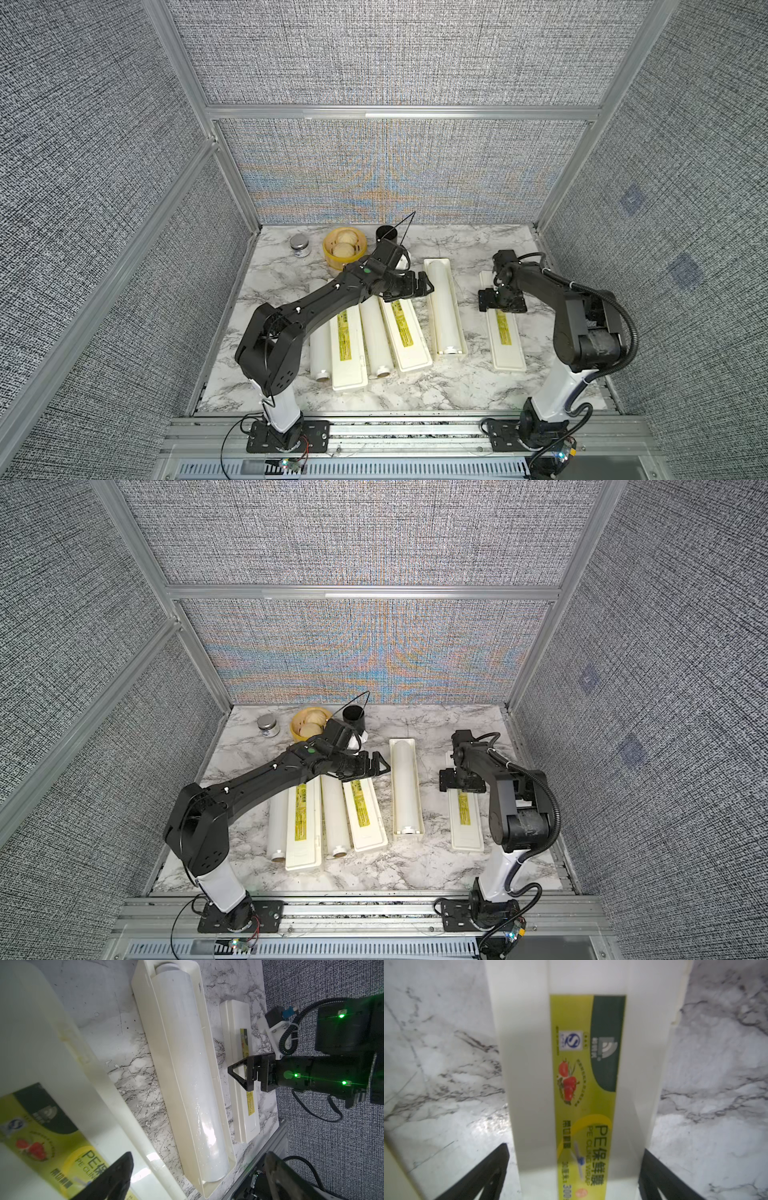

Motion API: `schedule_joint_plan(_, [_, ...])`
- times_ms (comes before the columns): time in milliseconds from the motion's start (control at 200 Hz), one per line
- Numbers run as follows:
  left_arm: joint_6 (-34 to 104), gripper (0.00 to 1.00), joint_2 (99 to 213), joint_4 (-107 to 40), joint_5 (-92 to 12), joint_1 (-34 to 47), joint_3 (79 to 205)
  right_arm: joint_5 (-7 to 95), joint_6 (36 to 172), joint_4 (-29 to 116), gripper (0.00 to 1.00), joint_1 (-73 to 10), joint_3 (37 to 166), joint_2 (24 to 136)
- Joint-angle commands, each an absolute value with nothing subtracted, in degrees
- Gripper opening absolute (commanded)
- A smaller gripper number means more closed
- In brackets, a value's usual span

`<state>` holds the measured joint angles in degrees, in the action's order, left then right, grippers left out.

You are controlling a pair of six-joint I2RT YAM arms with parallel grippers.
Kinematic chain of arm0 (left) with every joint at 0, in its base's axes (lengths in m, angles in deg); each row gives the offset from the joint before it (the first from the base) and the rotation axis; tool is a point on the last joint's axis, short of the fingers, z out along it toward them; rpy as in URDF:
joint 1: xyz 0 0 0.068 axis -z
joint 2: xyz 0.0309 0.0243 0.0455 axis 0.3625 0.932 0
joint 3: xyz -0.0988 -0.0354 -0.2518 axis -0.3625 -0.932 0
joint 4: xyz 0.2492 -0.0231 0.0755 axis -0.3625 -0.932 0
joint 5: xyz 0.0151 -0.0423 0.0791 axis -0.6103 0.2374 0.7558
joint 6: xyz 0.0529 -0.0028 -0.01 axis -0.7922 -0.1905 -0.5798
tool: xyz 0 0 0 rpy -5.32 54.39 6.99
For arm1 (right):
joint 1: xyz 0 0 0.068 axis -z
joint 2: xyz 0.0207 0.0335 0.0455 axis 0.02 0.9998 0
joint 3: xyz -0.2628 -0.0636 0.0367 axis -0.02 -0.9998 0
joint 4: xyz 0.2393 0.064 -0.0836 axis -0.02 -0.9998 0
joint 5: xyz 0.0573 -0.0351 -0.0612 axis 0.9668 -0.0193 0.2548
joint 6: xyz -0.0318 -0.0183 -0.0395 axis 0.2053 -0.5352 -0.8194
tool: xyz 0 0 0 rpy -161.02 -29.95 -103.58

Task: Put plastic wrap rolls into dispensers
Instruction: Adjust the lid at the center of the board.

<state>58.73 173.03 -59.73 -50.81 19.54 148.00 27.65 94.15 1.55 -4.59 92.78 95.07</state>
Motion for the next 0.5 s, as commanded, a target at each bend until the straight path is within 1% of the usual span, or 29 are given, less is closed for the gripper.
schedule_joint_plan(0, [58.8,0.98,173.0,-58.8,-51.5,19.6,147.9,28.8,95.3,-1.9,0.99,-4.1,92.8,93.5])
schedule_joint_plan(180, [58.8,0.98,172.7,-58.8,-51.2,19.6,147.6,28.7,95.2,-3.1,0.99,-3.3,93.5,91.1])
schedule_joint_plan(250, [58.9,0.98,172.7,-58.9,-51.2,19.6,147.6,28.5,94.8,-3.4,0.99,-2.8,93.6,91.7])
schedule_joint_plan(495, [58.8,0.98,173.1,-59.0,-51.4,19.6,147.9,32.6,92.8,-2.6,0.99,-1.8,93.1,95.7])
